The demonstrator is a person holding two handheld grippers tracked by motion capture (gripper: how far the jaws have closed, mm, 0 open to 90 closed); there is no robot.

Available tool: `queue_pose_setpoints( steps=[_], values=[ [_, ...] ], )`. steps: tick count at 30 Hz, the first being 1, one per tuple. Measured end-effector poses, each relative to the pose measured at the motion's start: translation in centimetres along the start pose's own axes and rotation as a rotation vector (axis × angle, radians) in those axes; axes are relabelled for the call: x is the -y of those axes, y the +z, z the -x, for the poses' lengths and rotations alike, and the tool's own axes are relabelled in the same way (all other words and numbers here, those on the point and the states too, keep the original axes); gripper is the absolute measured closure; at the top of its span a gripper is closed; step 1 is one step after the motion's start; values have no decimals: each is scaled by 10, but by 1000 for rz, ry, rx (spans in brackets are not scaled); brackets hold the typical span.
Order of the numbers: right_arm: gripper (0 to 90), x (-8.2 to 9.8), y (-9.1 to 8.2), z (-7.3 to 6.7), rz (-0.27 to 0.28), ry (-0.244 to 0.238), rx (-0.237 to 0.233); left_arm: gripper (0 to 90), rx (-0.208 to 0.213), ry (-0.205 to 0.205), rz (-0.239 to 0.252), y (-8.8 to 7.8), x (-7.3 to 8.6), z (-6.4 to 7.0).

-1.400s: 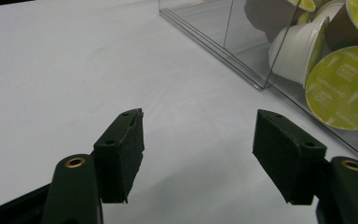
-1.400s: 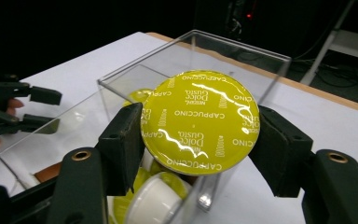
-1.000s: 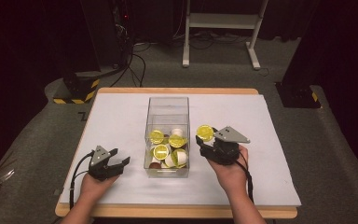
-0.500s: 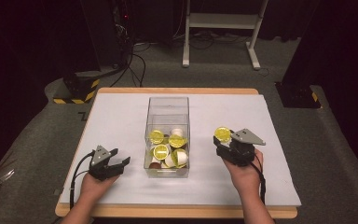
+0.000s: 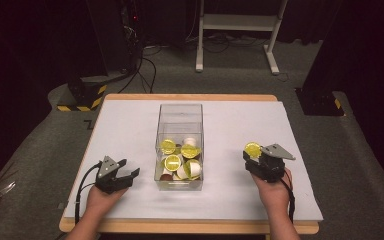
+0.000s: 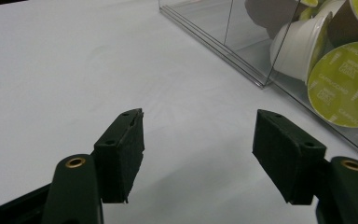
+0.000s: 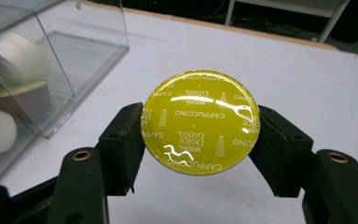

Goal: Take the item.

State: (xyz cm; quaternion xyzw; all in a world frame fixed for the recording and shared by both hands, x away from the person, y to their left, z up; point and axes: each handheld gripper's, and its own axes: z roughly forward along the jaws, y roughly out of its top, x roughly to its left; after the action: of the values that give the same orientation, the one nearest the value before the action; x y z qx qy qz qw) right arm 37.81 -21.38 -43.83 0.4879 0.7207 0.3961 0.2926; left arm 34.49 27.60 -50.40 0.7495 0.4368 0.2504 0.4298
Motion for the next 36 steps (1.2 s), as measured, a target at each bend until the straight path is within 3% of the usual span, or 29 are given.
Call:
queue_pose_setpoints(
  steps=[8, 12, 20, 30, 36],
  values=[
    [387, 22, 13, 9, -60, 13, 33, 341, 1, 2, 0, 0, 0, 0],
    [387, 28, 16, 12, -78, 30, 46, 341, 4, 1, 1, 0, 0, 0],
    [386, 36, 19, 13, -101, 16, 72, 342, 4, 1, 2, 0, 0, 0],
    [385, 49, 25, 14, -154, 27, 69, 342, 7, 2, -1, 0, 0, 0],
    [380, 51, 25, 16, -147, 33, 64, 343, 6, 0, -2, 0, 0, 0]
  ],
)
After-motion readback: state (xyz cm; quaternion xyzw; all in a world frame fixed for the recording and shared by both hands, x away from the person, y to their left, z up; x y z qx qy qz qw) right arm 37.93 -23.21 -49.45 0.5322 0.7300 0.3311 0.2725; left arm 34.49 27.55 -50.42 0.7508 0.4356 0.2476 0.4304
